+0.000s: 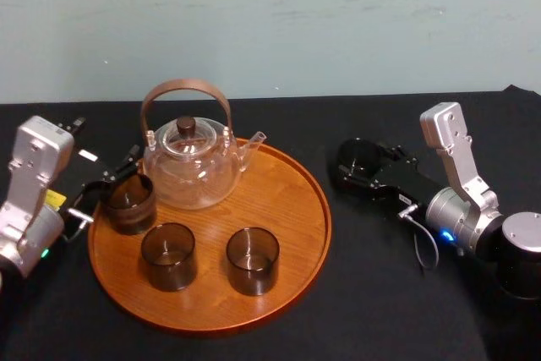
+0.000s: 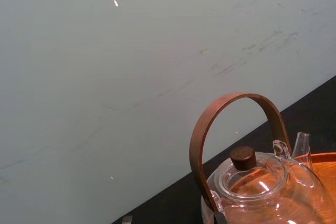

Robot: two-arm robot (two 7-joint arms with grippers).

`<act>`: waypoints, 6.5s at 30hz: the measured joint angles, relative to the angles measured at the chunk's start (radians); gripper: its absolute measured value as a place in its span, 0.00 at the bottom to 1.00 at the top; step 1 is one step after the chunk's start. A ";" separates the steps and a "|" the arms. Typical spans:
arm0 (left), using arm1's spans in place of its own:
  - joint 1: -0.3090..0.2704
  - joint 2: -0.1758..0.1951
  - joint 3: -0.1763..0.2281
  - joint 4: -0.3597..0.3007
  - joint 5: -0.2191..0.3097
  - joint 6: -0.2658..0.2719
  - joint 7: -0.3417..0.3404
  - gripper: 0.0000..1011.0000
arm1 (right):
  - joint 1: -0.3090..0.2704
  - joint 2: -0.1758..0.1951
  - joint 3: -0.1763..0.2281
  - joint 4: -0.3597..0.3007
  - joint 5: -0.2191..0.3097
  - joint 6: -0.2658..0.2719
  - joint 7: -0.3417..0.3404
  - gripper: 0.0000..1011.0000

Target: Pick up the glass from the table and place it on the tray.

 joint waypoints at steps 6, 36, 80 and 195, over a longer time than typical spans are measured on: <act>0.000 0.000 0.000 0.000 0.000 0.000 0.000 0.99 | -0.001 0.001 0.000 -0.001 0.000 0.000 0.000 0.89; 0.000 0.000 0.000 0.000 0.000 0.000 0.000 0.99 | -0.001 0.001 0.000 -0.002 0.001 0.000 0.000 0.89; 0.000 0.000 0.000 0.000 0.000 0.000 0.000 0.99 | -0.071 0.008 -0.095 -0.188 0.044 -0.033 0.084 0.89; 0.000 0.000 0.000 0.000 0.000 0.000 0.000 0.99 | -0.288 0.133 0.137 -0.353 0.107 -0.154 -0.049 0.99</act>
